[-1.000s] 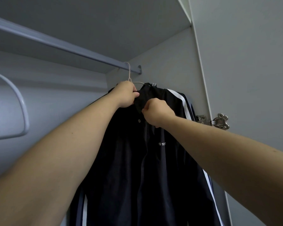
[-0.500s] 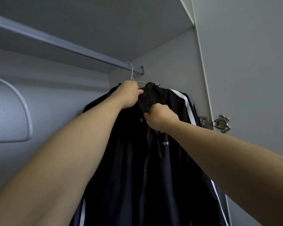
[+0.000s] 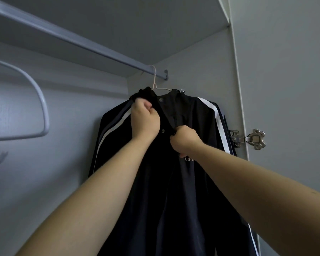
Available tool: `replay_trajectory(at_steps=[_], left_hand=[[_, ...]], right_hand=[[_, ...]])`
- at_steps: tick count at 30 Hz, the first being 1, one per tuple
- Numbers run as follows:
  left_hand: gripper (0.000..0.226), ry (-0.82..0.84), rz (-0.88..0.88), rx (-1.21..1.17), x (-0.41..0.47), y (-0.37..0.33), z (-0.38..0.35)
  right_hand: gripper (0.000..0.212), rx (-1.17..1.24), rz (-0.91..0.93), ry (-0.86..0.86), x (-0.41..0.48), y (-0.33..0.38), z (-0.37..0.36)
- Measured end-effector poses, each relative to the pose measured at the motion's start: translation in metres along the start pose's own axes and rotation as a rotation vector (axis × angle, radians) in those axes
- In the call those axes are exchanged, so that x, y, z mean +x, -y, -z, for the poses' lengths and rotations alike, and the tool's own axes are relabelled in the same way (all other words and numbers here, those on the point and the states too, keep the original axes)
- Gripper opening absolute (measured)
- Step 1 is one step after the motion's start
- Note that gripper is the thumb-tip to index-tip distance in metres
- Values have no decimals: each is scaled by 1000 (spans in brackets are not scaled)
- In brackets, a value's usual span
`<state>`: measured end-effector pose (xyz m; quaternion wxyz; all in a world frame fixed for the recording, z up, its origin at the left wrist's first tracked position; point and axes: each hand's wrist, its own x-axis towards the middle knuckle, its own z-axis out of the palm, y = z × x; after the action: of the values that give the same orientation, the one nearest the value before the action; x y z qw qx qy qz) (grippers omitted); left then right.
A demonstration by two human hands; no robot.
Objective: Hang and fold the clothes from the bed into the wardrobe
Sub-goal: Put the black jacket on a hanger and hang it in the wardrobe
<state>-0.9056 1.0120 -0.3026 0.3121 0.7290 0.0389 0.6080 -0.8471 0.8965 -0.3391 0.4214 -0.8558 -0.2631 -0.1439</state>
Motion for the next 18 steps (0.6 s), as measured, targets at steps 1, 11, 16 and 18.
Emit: replay_trajectory(at_steps=[1,11,16,18], left_hand=[[18,54,99,-5,-9,9,-3],[50,223,340,-166,-56,34,-28],[36,174,371,-249,-50,29,-28],[34,144,395,-273,-48,29,-27]], right_hand=[[22,85,2,7,2,-4,-2],[12,580,61,-120,-12,-24,-12],[16,552,70,-57,-14,-24,-12],[14,526,55,-105,-17,-23,-12]])
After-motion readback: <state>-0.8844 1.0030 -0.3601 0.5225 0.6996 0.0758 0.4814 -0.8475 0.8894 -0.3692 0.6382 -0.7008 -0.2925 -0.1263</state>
